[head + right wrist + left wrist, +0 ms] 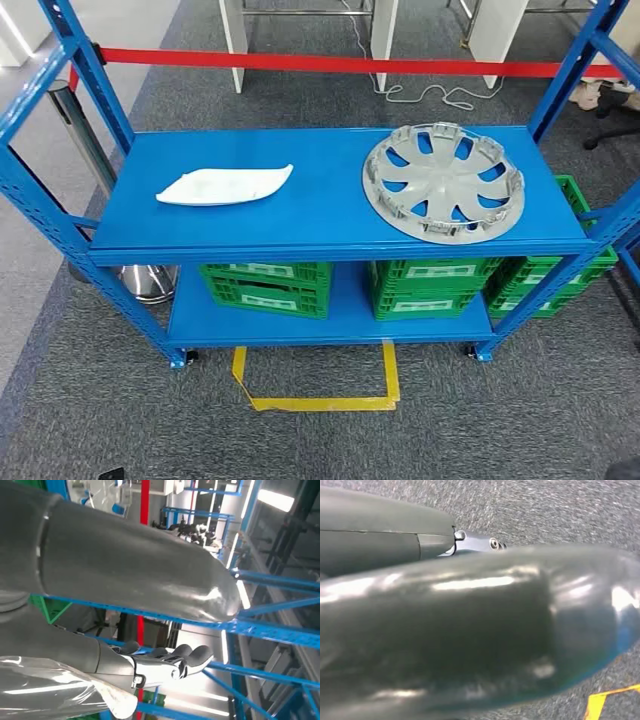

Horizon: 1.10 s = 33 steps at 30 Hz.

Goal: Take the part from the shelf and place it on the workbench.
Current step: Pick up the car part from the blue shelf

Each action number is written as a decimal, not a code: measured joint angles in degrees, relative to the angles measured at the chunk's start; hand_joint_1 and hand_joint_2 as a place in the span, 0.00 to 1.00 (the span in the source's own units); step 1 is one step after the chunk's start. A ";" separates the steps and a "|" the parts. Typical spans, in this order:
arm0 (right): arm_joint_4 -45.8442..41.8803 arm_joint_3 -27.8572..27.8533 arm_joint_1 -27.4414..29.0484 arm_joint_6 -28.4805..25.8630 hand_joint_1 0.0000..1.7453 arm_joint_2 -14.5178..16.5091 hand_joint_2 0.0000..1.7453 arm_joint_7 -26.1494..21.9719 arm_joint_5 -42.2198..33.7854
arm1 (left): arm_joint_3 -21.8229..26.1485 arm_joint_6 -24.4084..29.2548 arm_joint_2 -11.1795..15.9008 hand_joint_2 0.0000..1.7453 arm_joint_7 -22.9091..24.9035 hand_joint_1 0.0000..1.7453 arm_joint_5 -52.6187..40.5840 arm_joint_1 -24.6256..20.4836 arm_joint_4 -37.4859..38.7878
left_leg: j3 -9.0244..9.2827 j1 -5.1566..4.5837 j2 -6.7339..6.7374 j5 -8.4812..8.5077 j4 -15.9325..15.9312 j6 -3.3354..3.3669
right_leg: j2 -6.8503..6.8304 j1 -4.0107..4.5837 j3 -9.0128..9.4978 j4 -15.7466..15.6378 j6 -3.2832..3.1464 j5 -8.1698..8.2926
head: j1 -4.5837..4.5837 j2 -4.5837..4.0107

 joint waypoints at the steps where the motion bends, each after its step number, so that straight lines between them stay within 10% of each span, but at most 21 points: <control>1: 0.01 -0.01 -0.05 0.26 0.00 0.00 0.00 0.05 -0.05 | 0.10 0.04 0.00 0.00 -0.01 0.00 -0.08 -0.03 0.00 | -0.04 0.00 0.02 -0.30 0.45 -0.21 | -0.04 -0.13 0.28 -0.29 -0.06 0.06 | -0.08 0.00; 7: 0.53 -0.23 -0.85 2.56 0.00 -0.02 0.00 0.99 -1.11 | 1.19 0.61 -0.41 0.00 0.23 0.00 -1.01 -0.01 0.00 | -8.23 0.86 0.08 -5.94 15.82 -1.97 | -0.18 -0.45 1.44 -0.92 -0.70 -0.42 | -0.30 -0.01; 12: 1.02 -0.91 -1.17 4.43 0.00 -0.01 0.00 1.05 -1.02 | 2.09 0.85 -0.86 0.00 0.96 0.00 -1.72 -0.17 -0.01 | -3.02 1.21 0.14 2.57 2.09 -1.81 | -0.01 -0.46 2.43 -0.70 0.57 -1.71 | -0.33 -0.01; 17: 1.11 -1.78 -1.56 5.50 0.00 -0.01 0.00 1.24 -0.73 | 2.95 1.13 -1.70 0.00 1.02 0.00 -2.44 -0.33 -0.09 | -2.21 0.99 0.13 2.17 0.32 0.47 | 0.00 -0.57 2.04 0.41 2.09 -2.99 | 0.01 0.00; 22: 1.32 -2.66 -1.59 6.42 0.00 -0.01 0.00 1.56 -0.67 | 3.40 1.33 -2.61 0.00 1.00 0.00 -3.13 -0.34 -0.17 | -1.93 0.93 0.22 1.78 0.20 1.53 | 0.00 -0.65 -7.11 16.57 2.75 -9.53 | 0.33 -0.01; 24: 1.43 -3.06 -1.61 6.82 0.00 -0.01 0.00 1.62 -0.68 | 3.67 1.33 -2.87 0.00 1.01 0.00 -3.27 -0.31 -0.23 | -1.42 0.89 0.14 1.41 0.20 1.52 | 0.00 -0.64 -7.37 15.15 2.54 -6.63 | 0.34 -0.01; 27: 1.46 -3.43 -1.71 7.26 0.00 -0.01 0.00 1.68 -0.69 | 4.13 1.35 -3.25 0.00 1.01 0.00 -3.45 -0.32 -0.50 | -0.47 0.75 0.03 0.53 0.27 0.96 | 0.02 -0.52 -2.28 3.64 1.78 -0.43 | 0.36 -0.01; 33: 1.55 -4.21 -1.83 8.72 0.00 -0.01 0.00 1.78 -0.68 | 4.82 1.37 -3.91 0.00 1.01 0.00 -4.46 -0.52 -0.85 | -0.25 0.77 0.14 -1.23 1.56 -0.99 | 0.15 -0.56 0.34 -0.21 0.28 -0.17 | 0.10 -0.01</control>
